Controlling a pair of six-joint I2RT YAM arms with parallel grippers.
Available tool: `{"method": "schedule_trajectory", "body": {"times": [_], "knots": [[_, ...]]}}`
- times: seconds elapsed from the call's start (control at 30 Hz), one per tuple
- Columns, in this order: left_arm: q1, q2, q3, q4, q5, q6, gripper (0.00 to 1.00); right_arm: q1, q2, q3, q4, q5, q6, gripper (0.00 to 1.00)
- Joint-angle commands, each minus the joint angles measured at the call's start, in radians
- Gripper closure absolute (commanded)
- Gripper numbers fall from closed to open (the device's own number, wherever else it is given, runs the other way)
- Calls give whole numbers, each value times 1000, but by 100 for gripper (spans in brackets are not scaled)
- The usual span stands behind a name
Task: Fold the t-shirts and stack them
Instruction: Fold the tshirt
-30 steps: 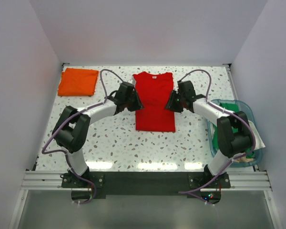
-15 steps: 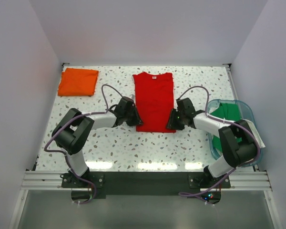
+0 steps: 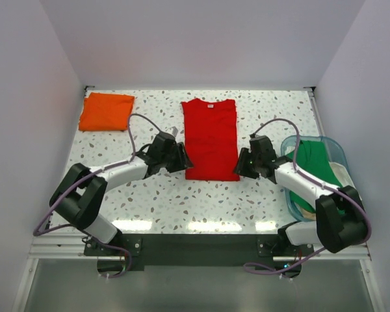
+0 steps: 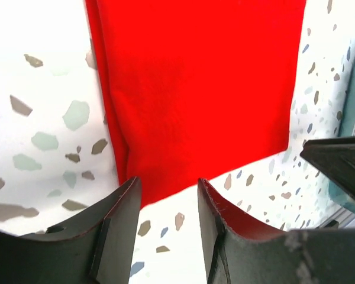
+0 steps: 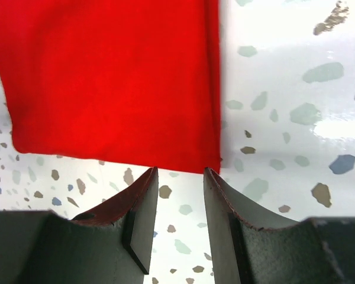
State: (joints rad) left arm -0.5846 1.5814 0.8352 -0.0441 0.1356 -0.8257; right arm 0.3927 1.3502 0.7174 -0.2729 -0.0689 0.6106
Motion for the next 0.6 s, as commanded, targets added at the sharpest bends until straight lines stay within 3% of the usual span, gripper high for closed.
{"method": "schedule_trajectory", "body": {"times": [0.0, 0.57], "knots": [[0, -47, -60, -13, -7, 8, 52, -21, -17, -35, -15, 37, 9, 59], [0, 22, -148, 125, 25, -43, 53, -25, 66, -67, 58, 17, 24, 60]]}}
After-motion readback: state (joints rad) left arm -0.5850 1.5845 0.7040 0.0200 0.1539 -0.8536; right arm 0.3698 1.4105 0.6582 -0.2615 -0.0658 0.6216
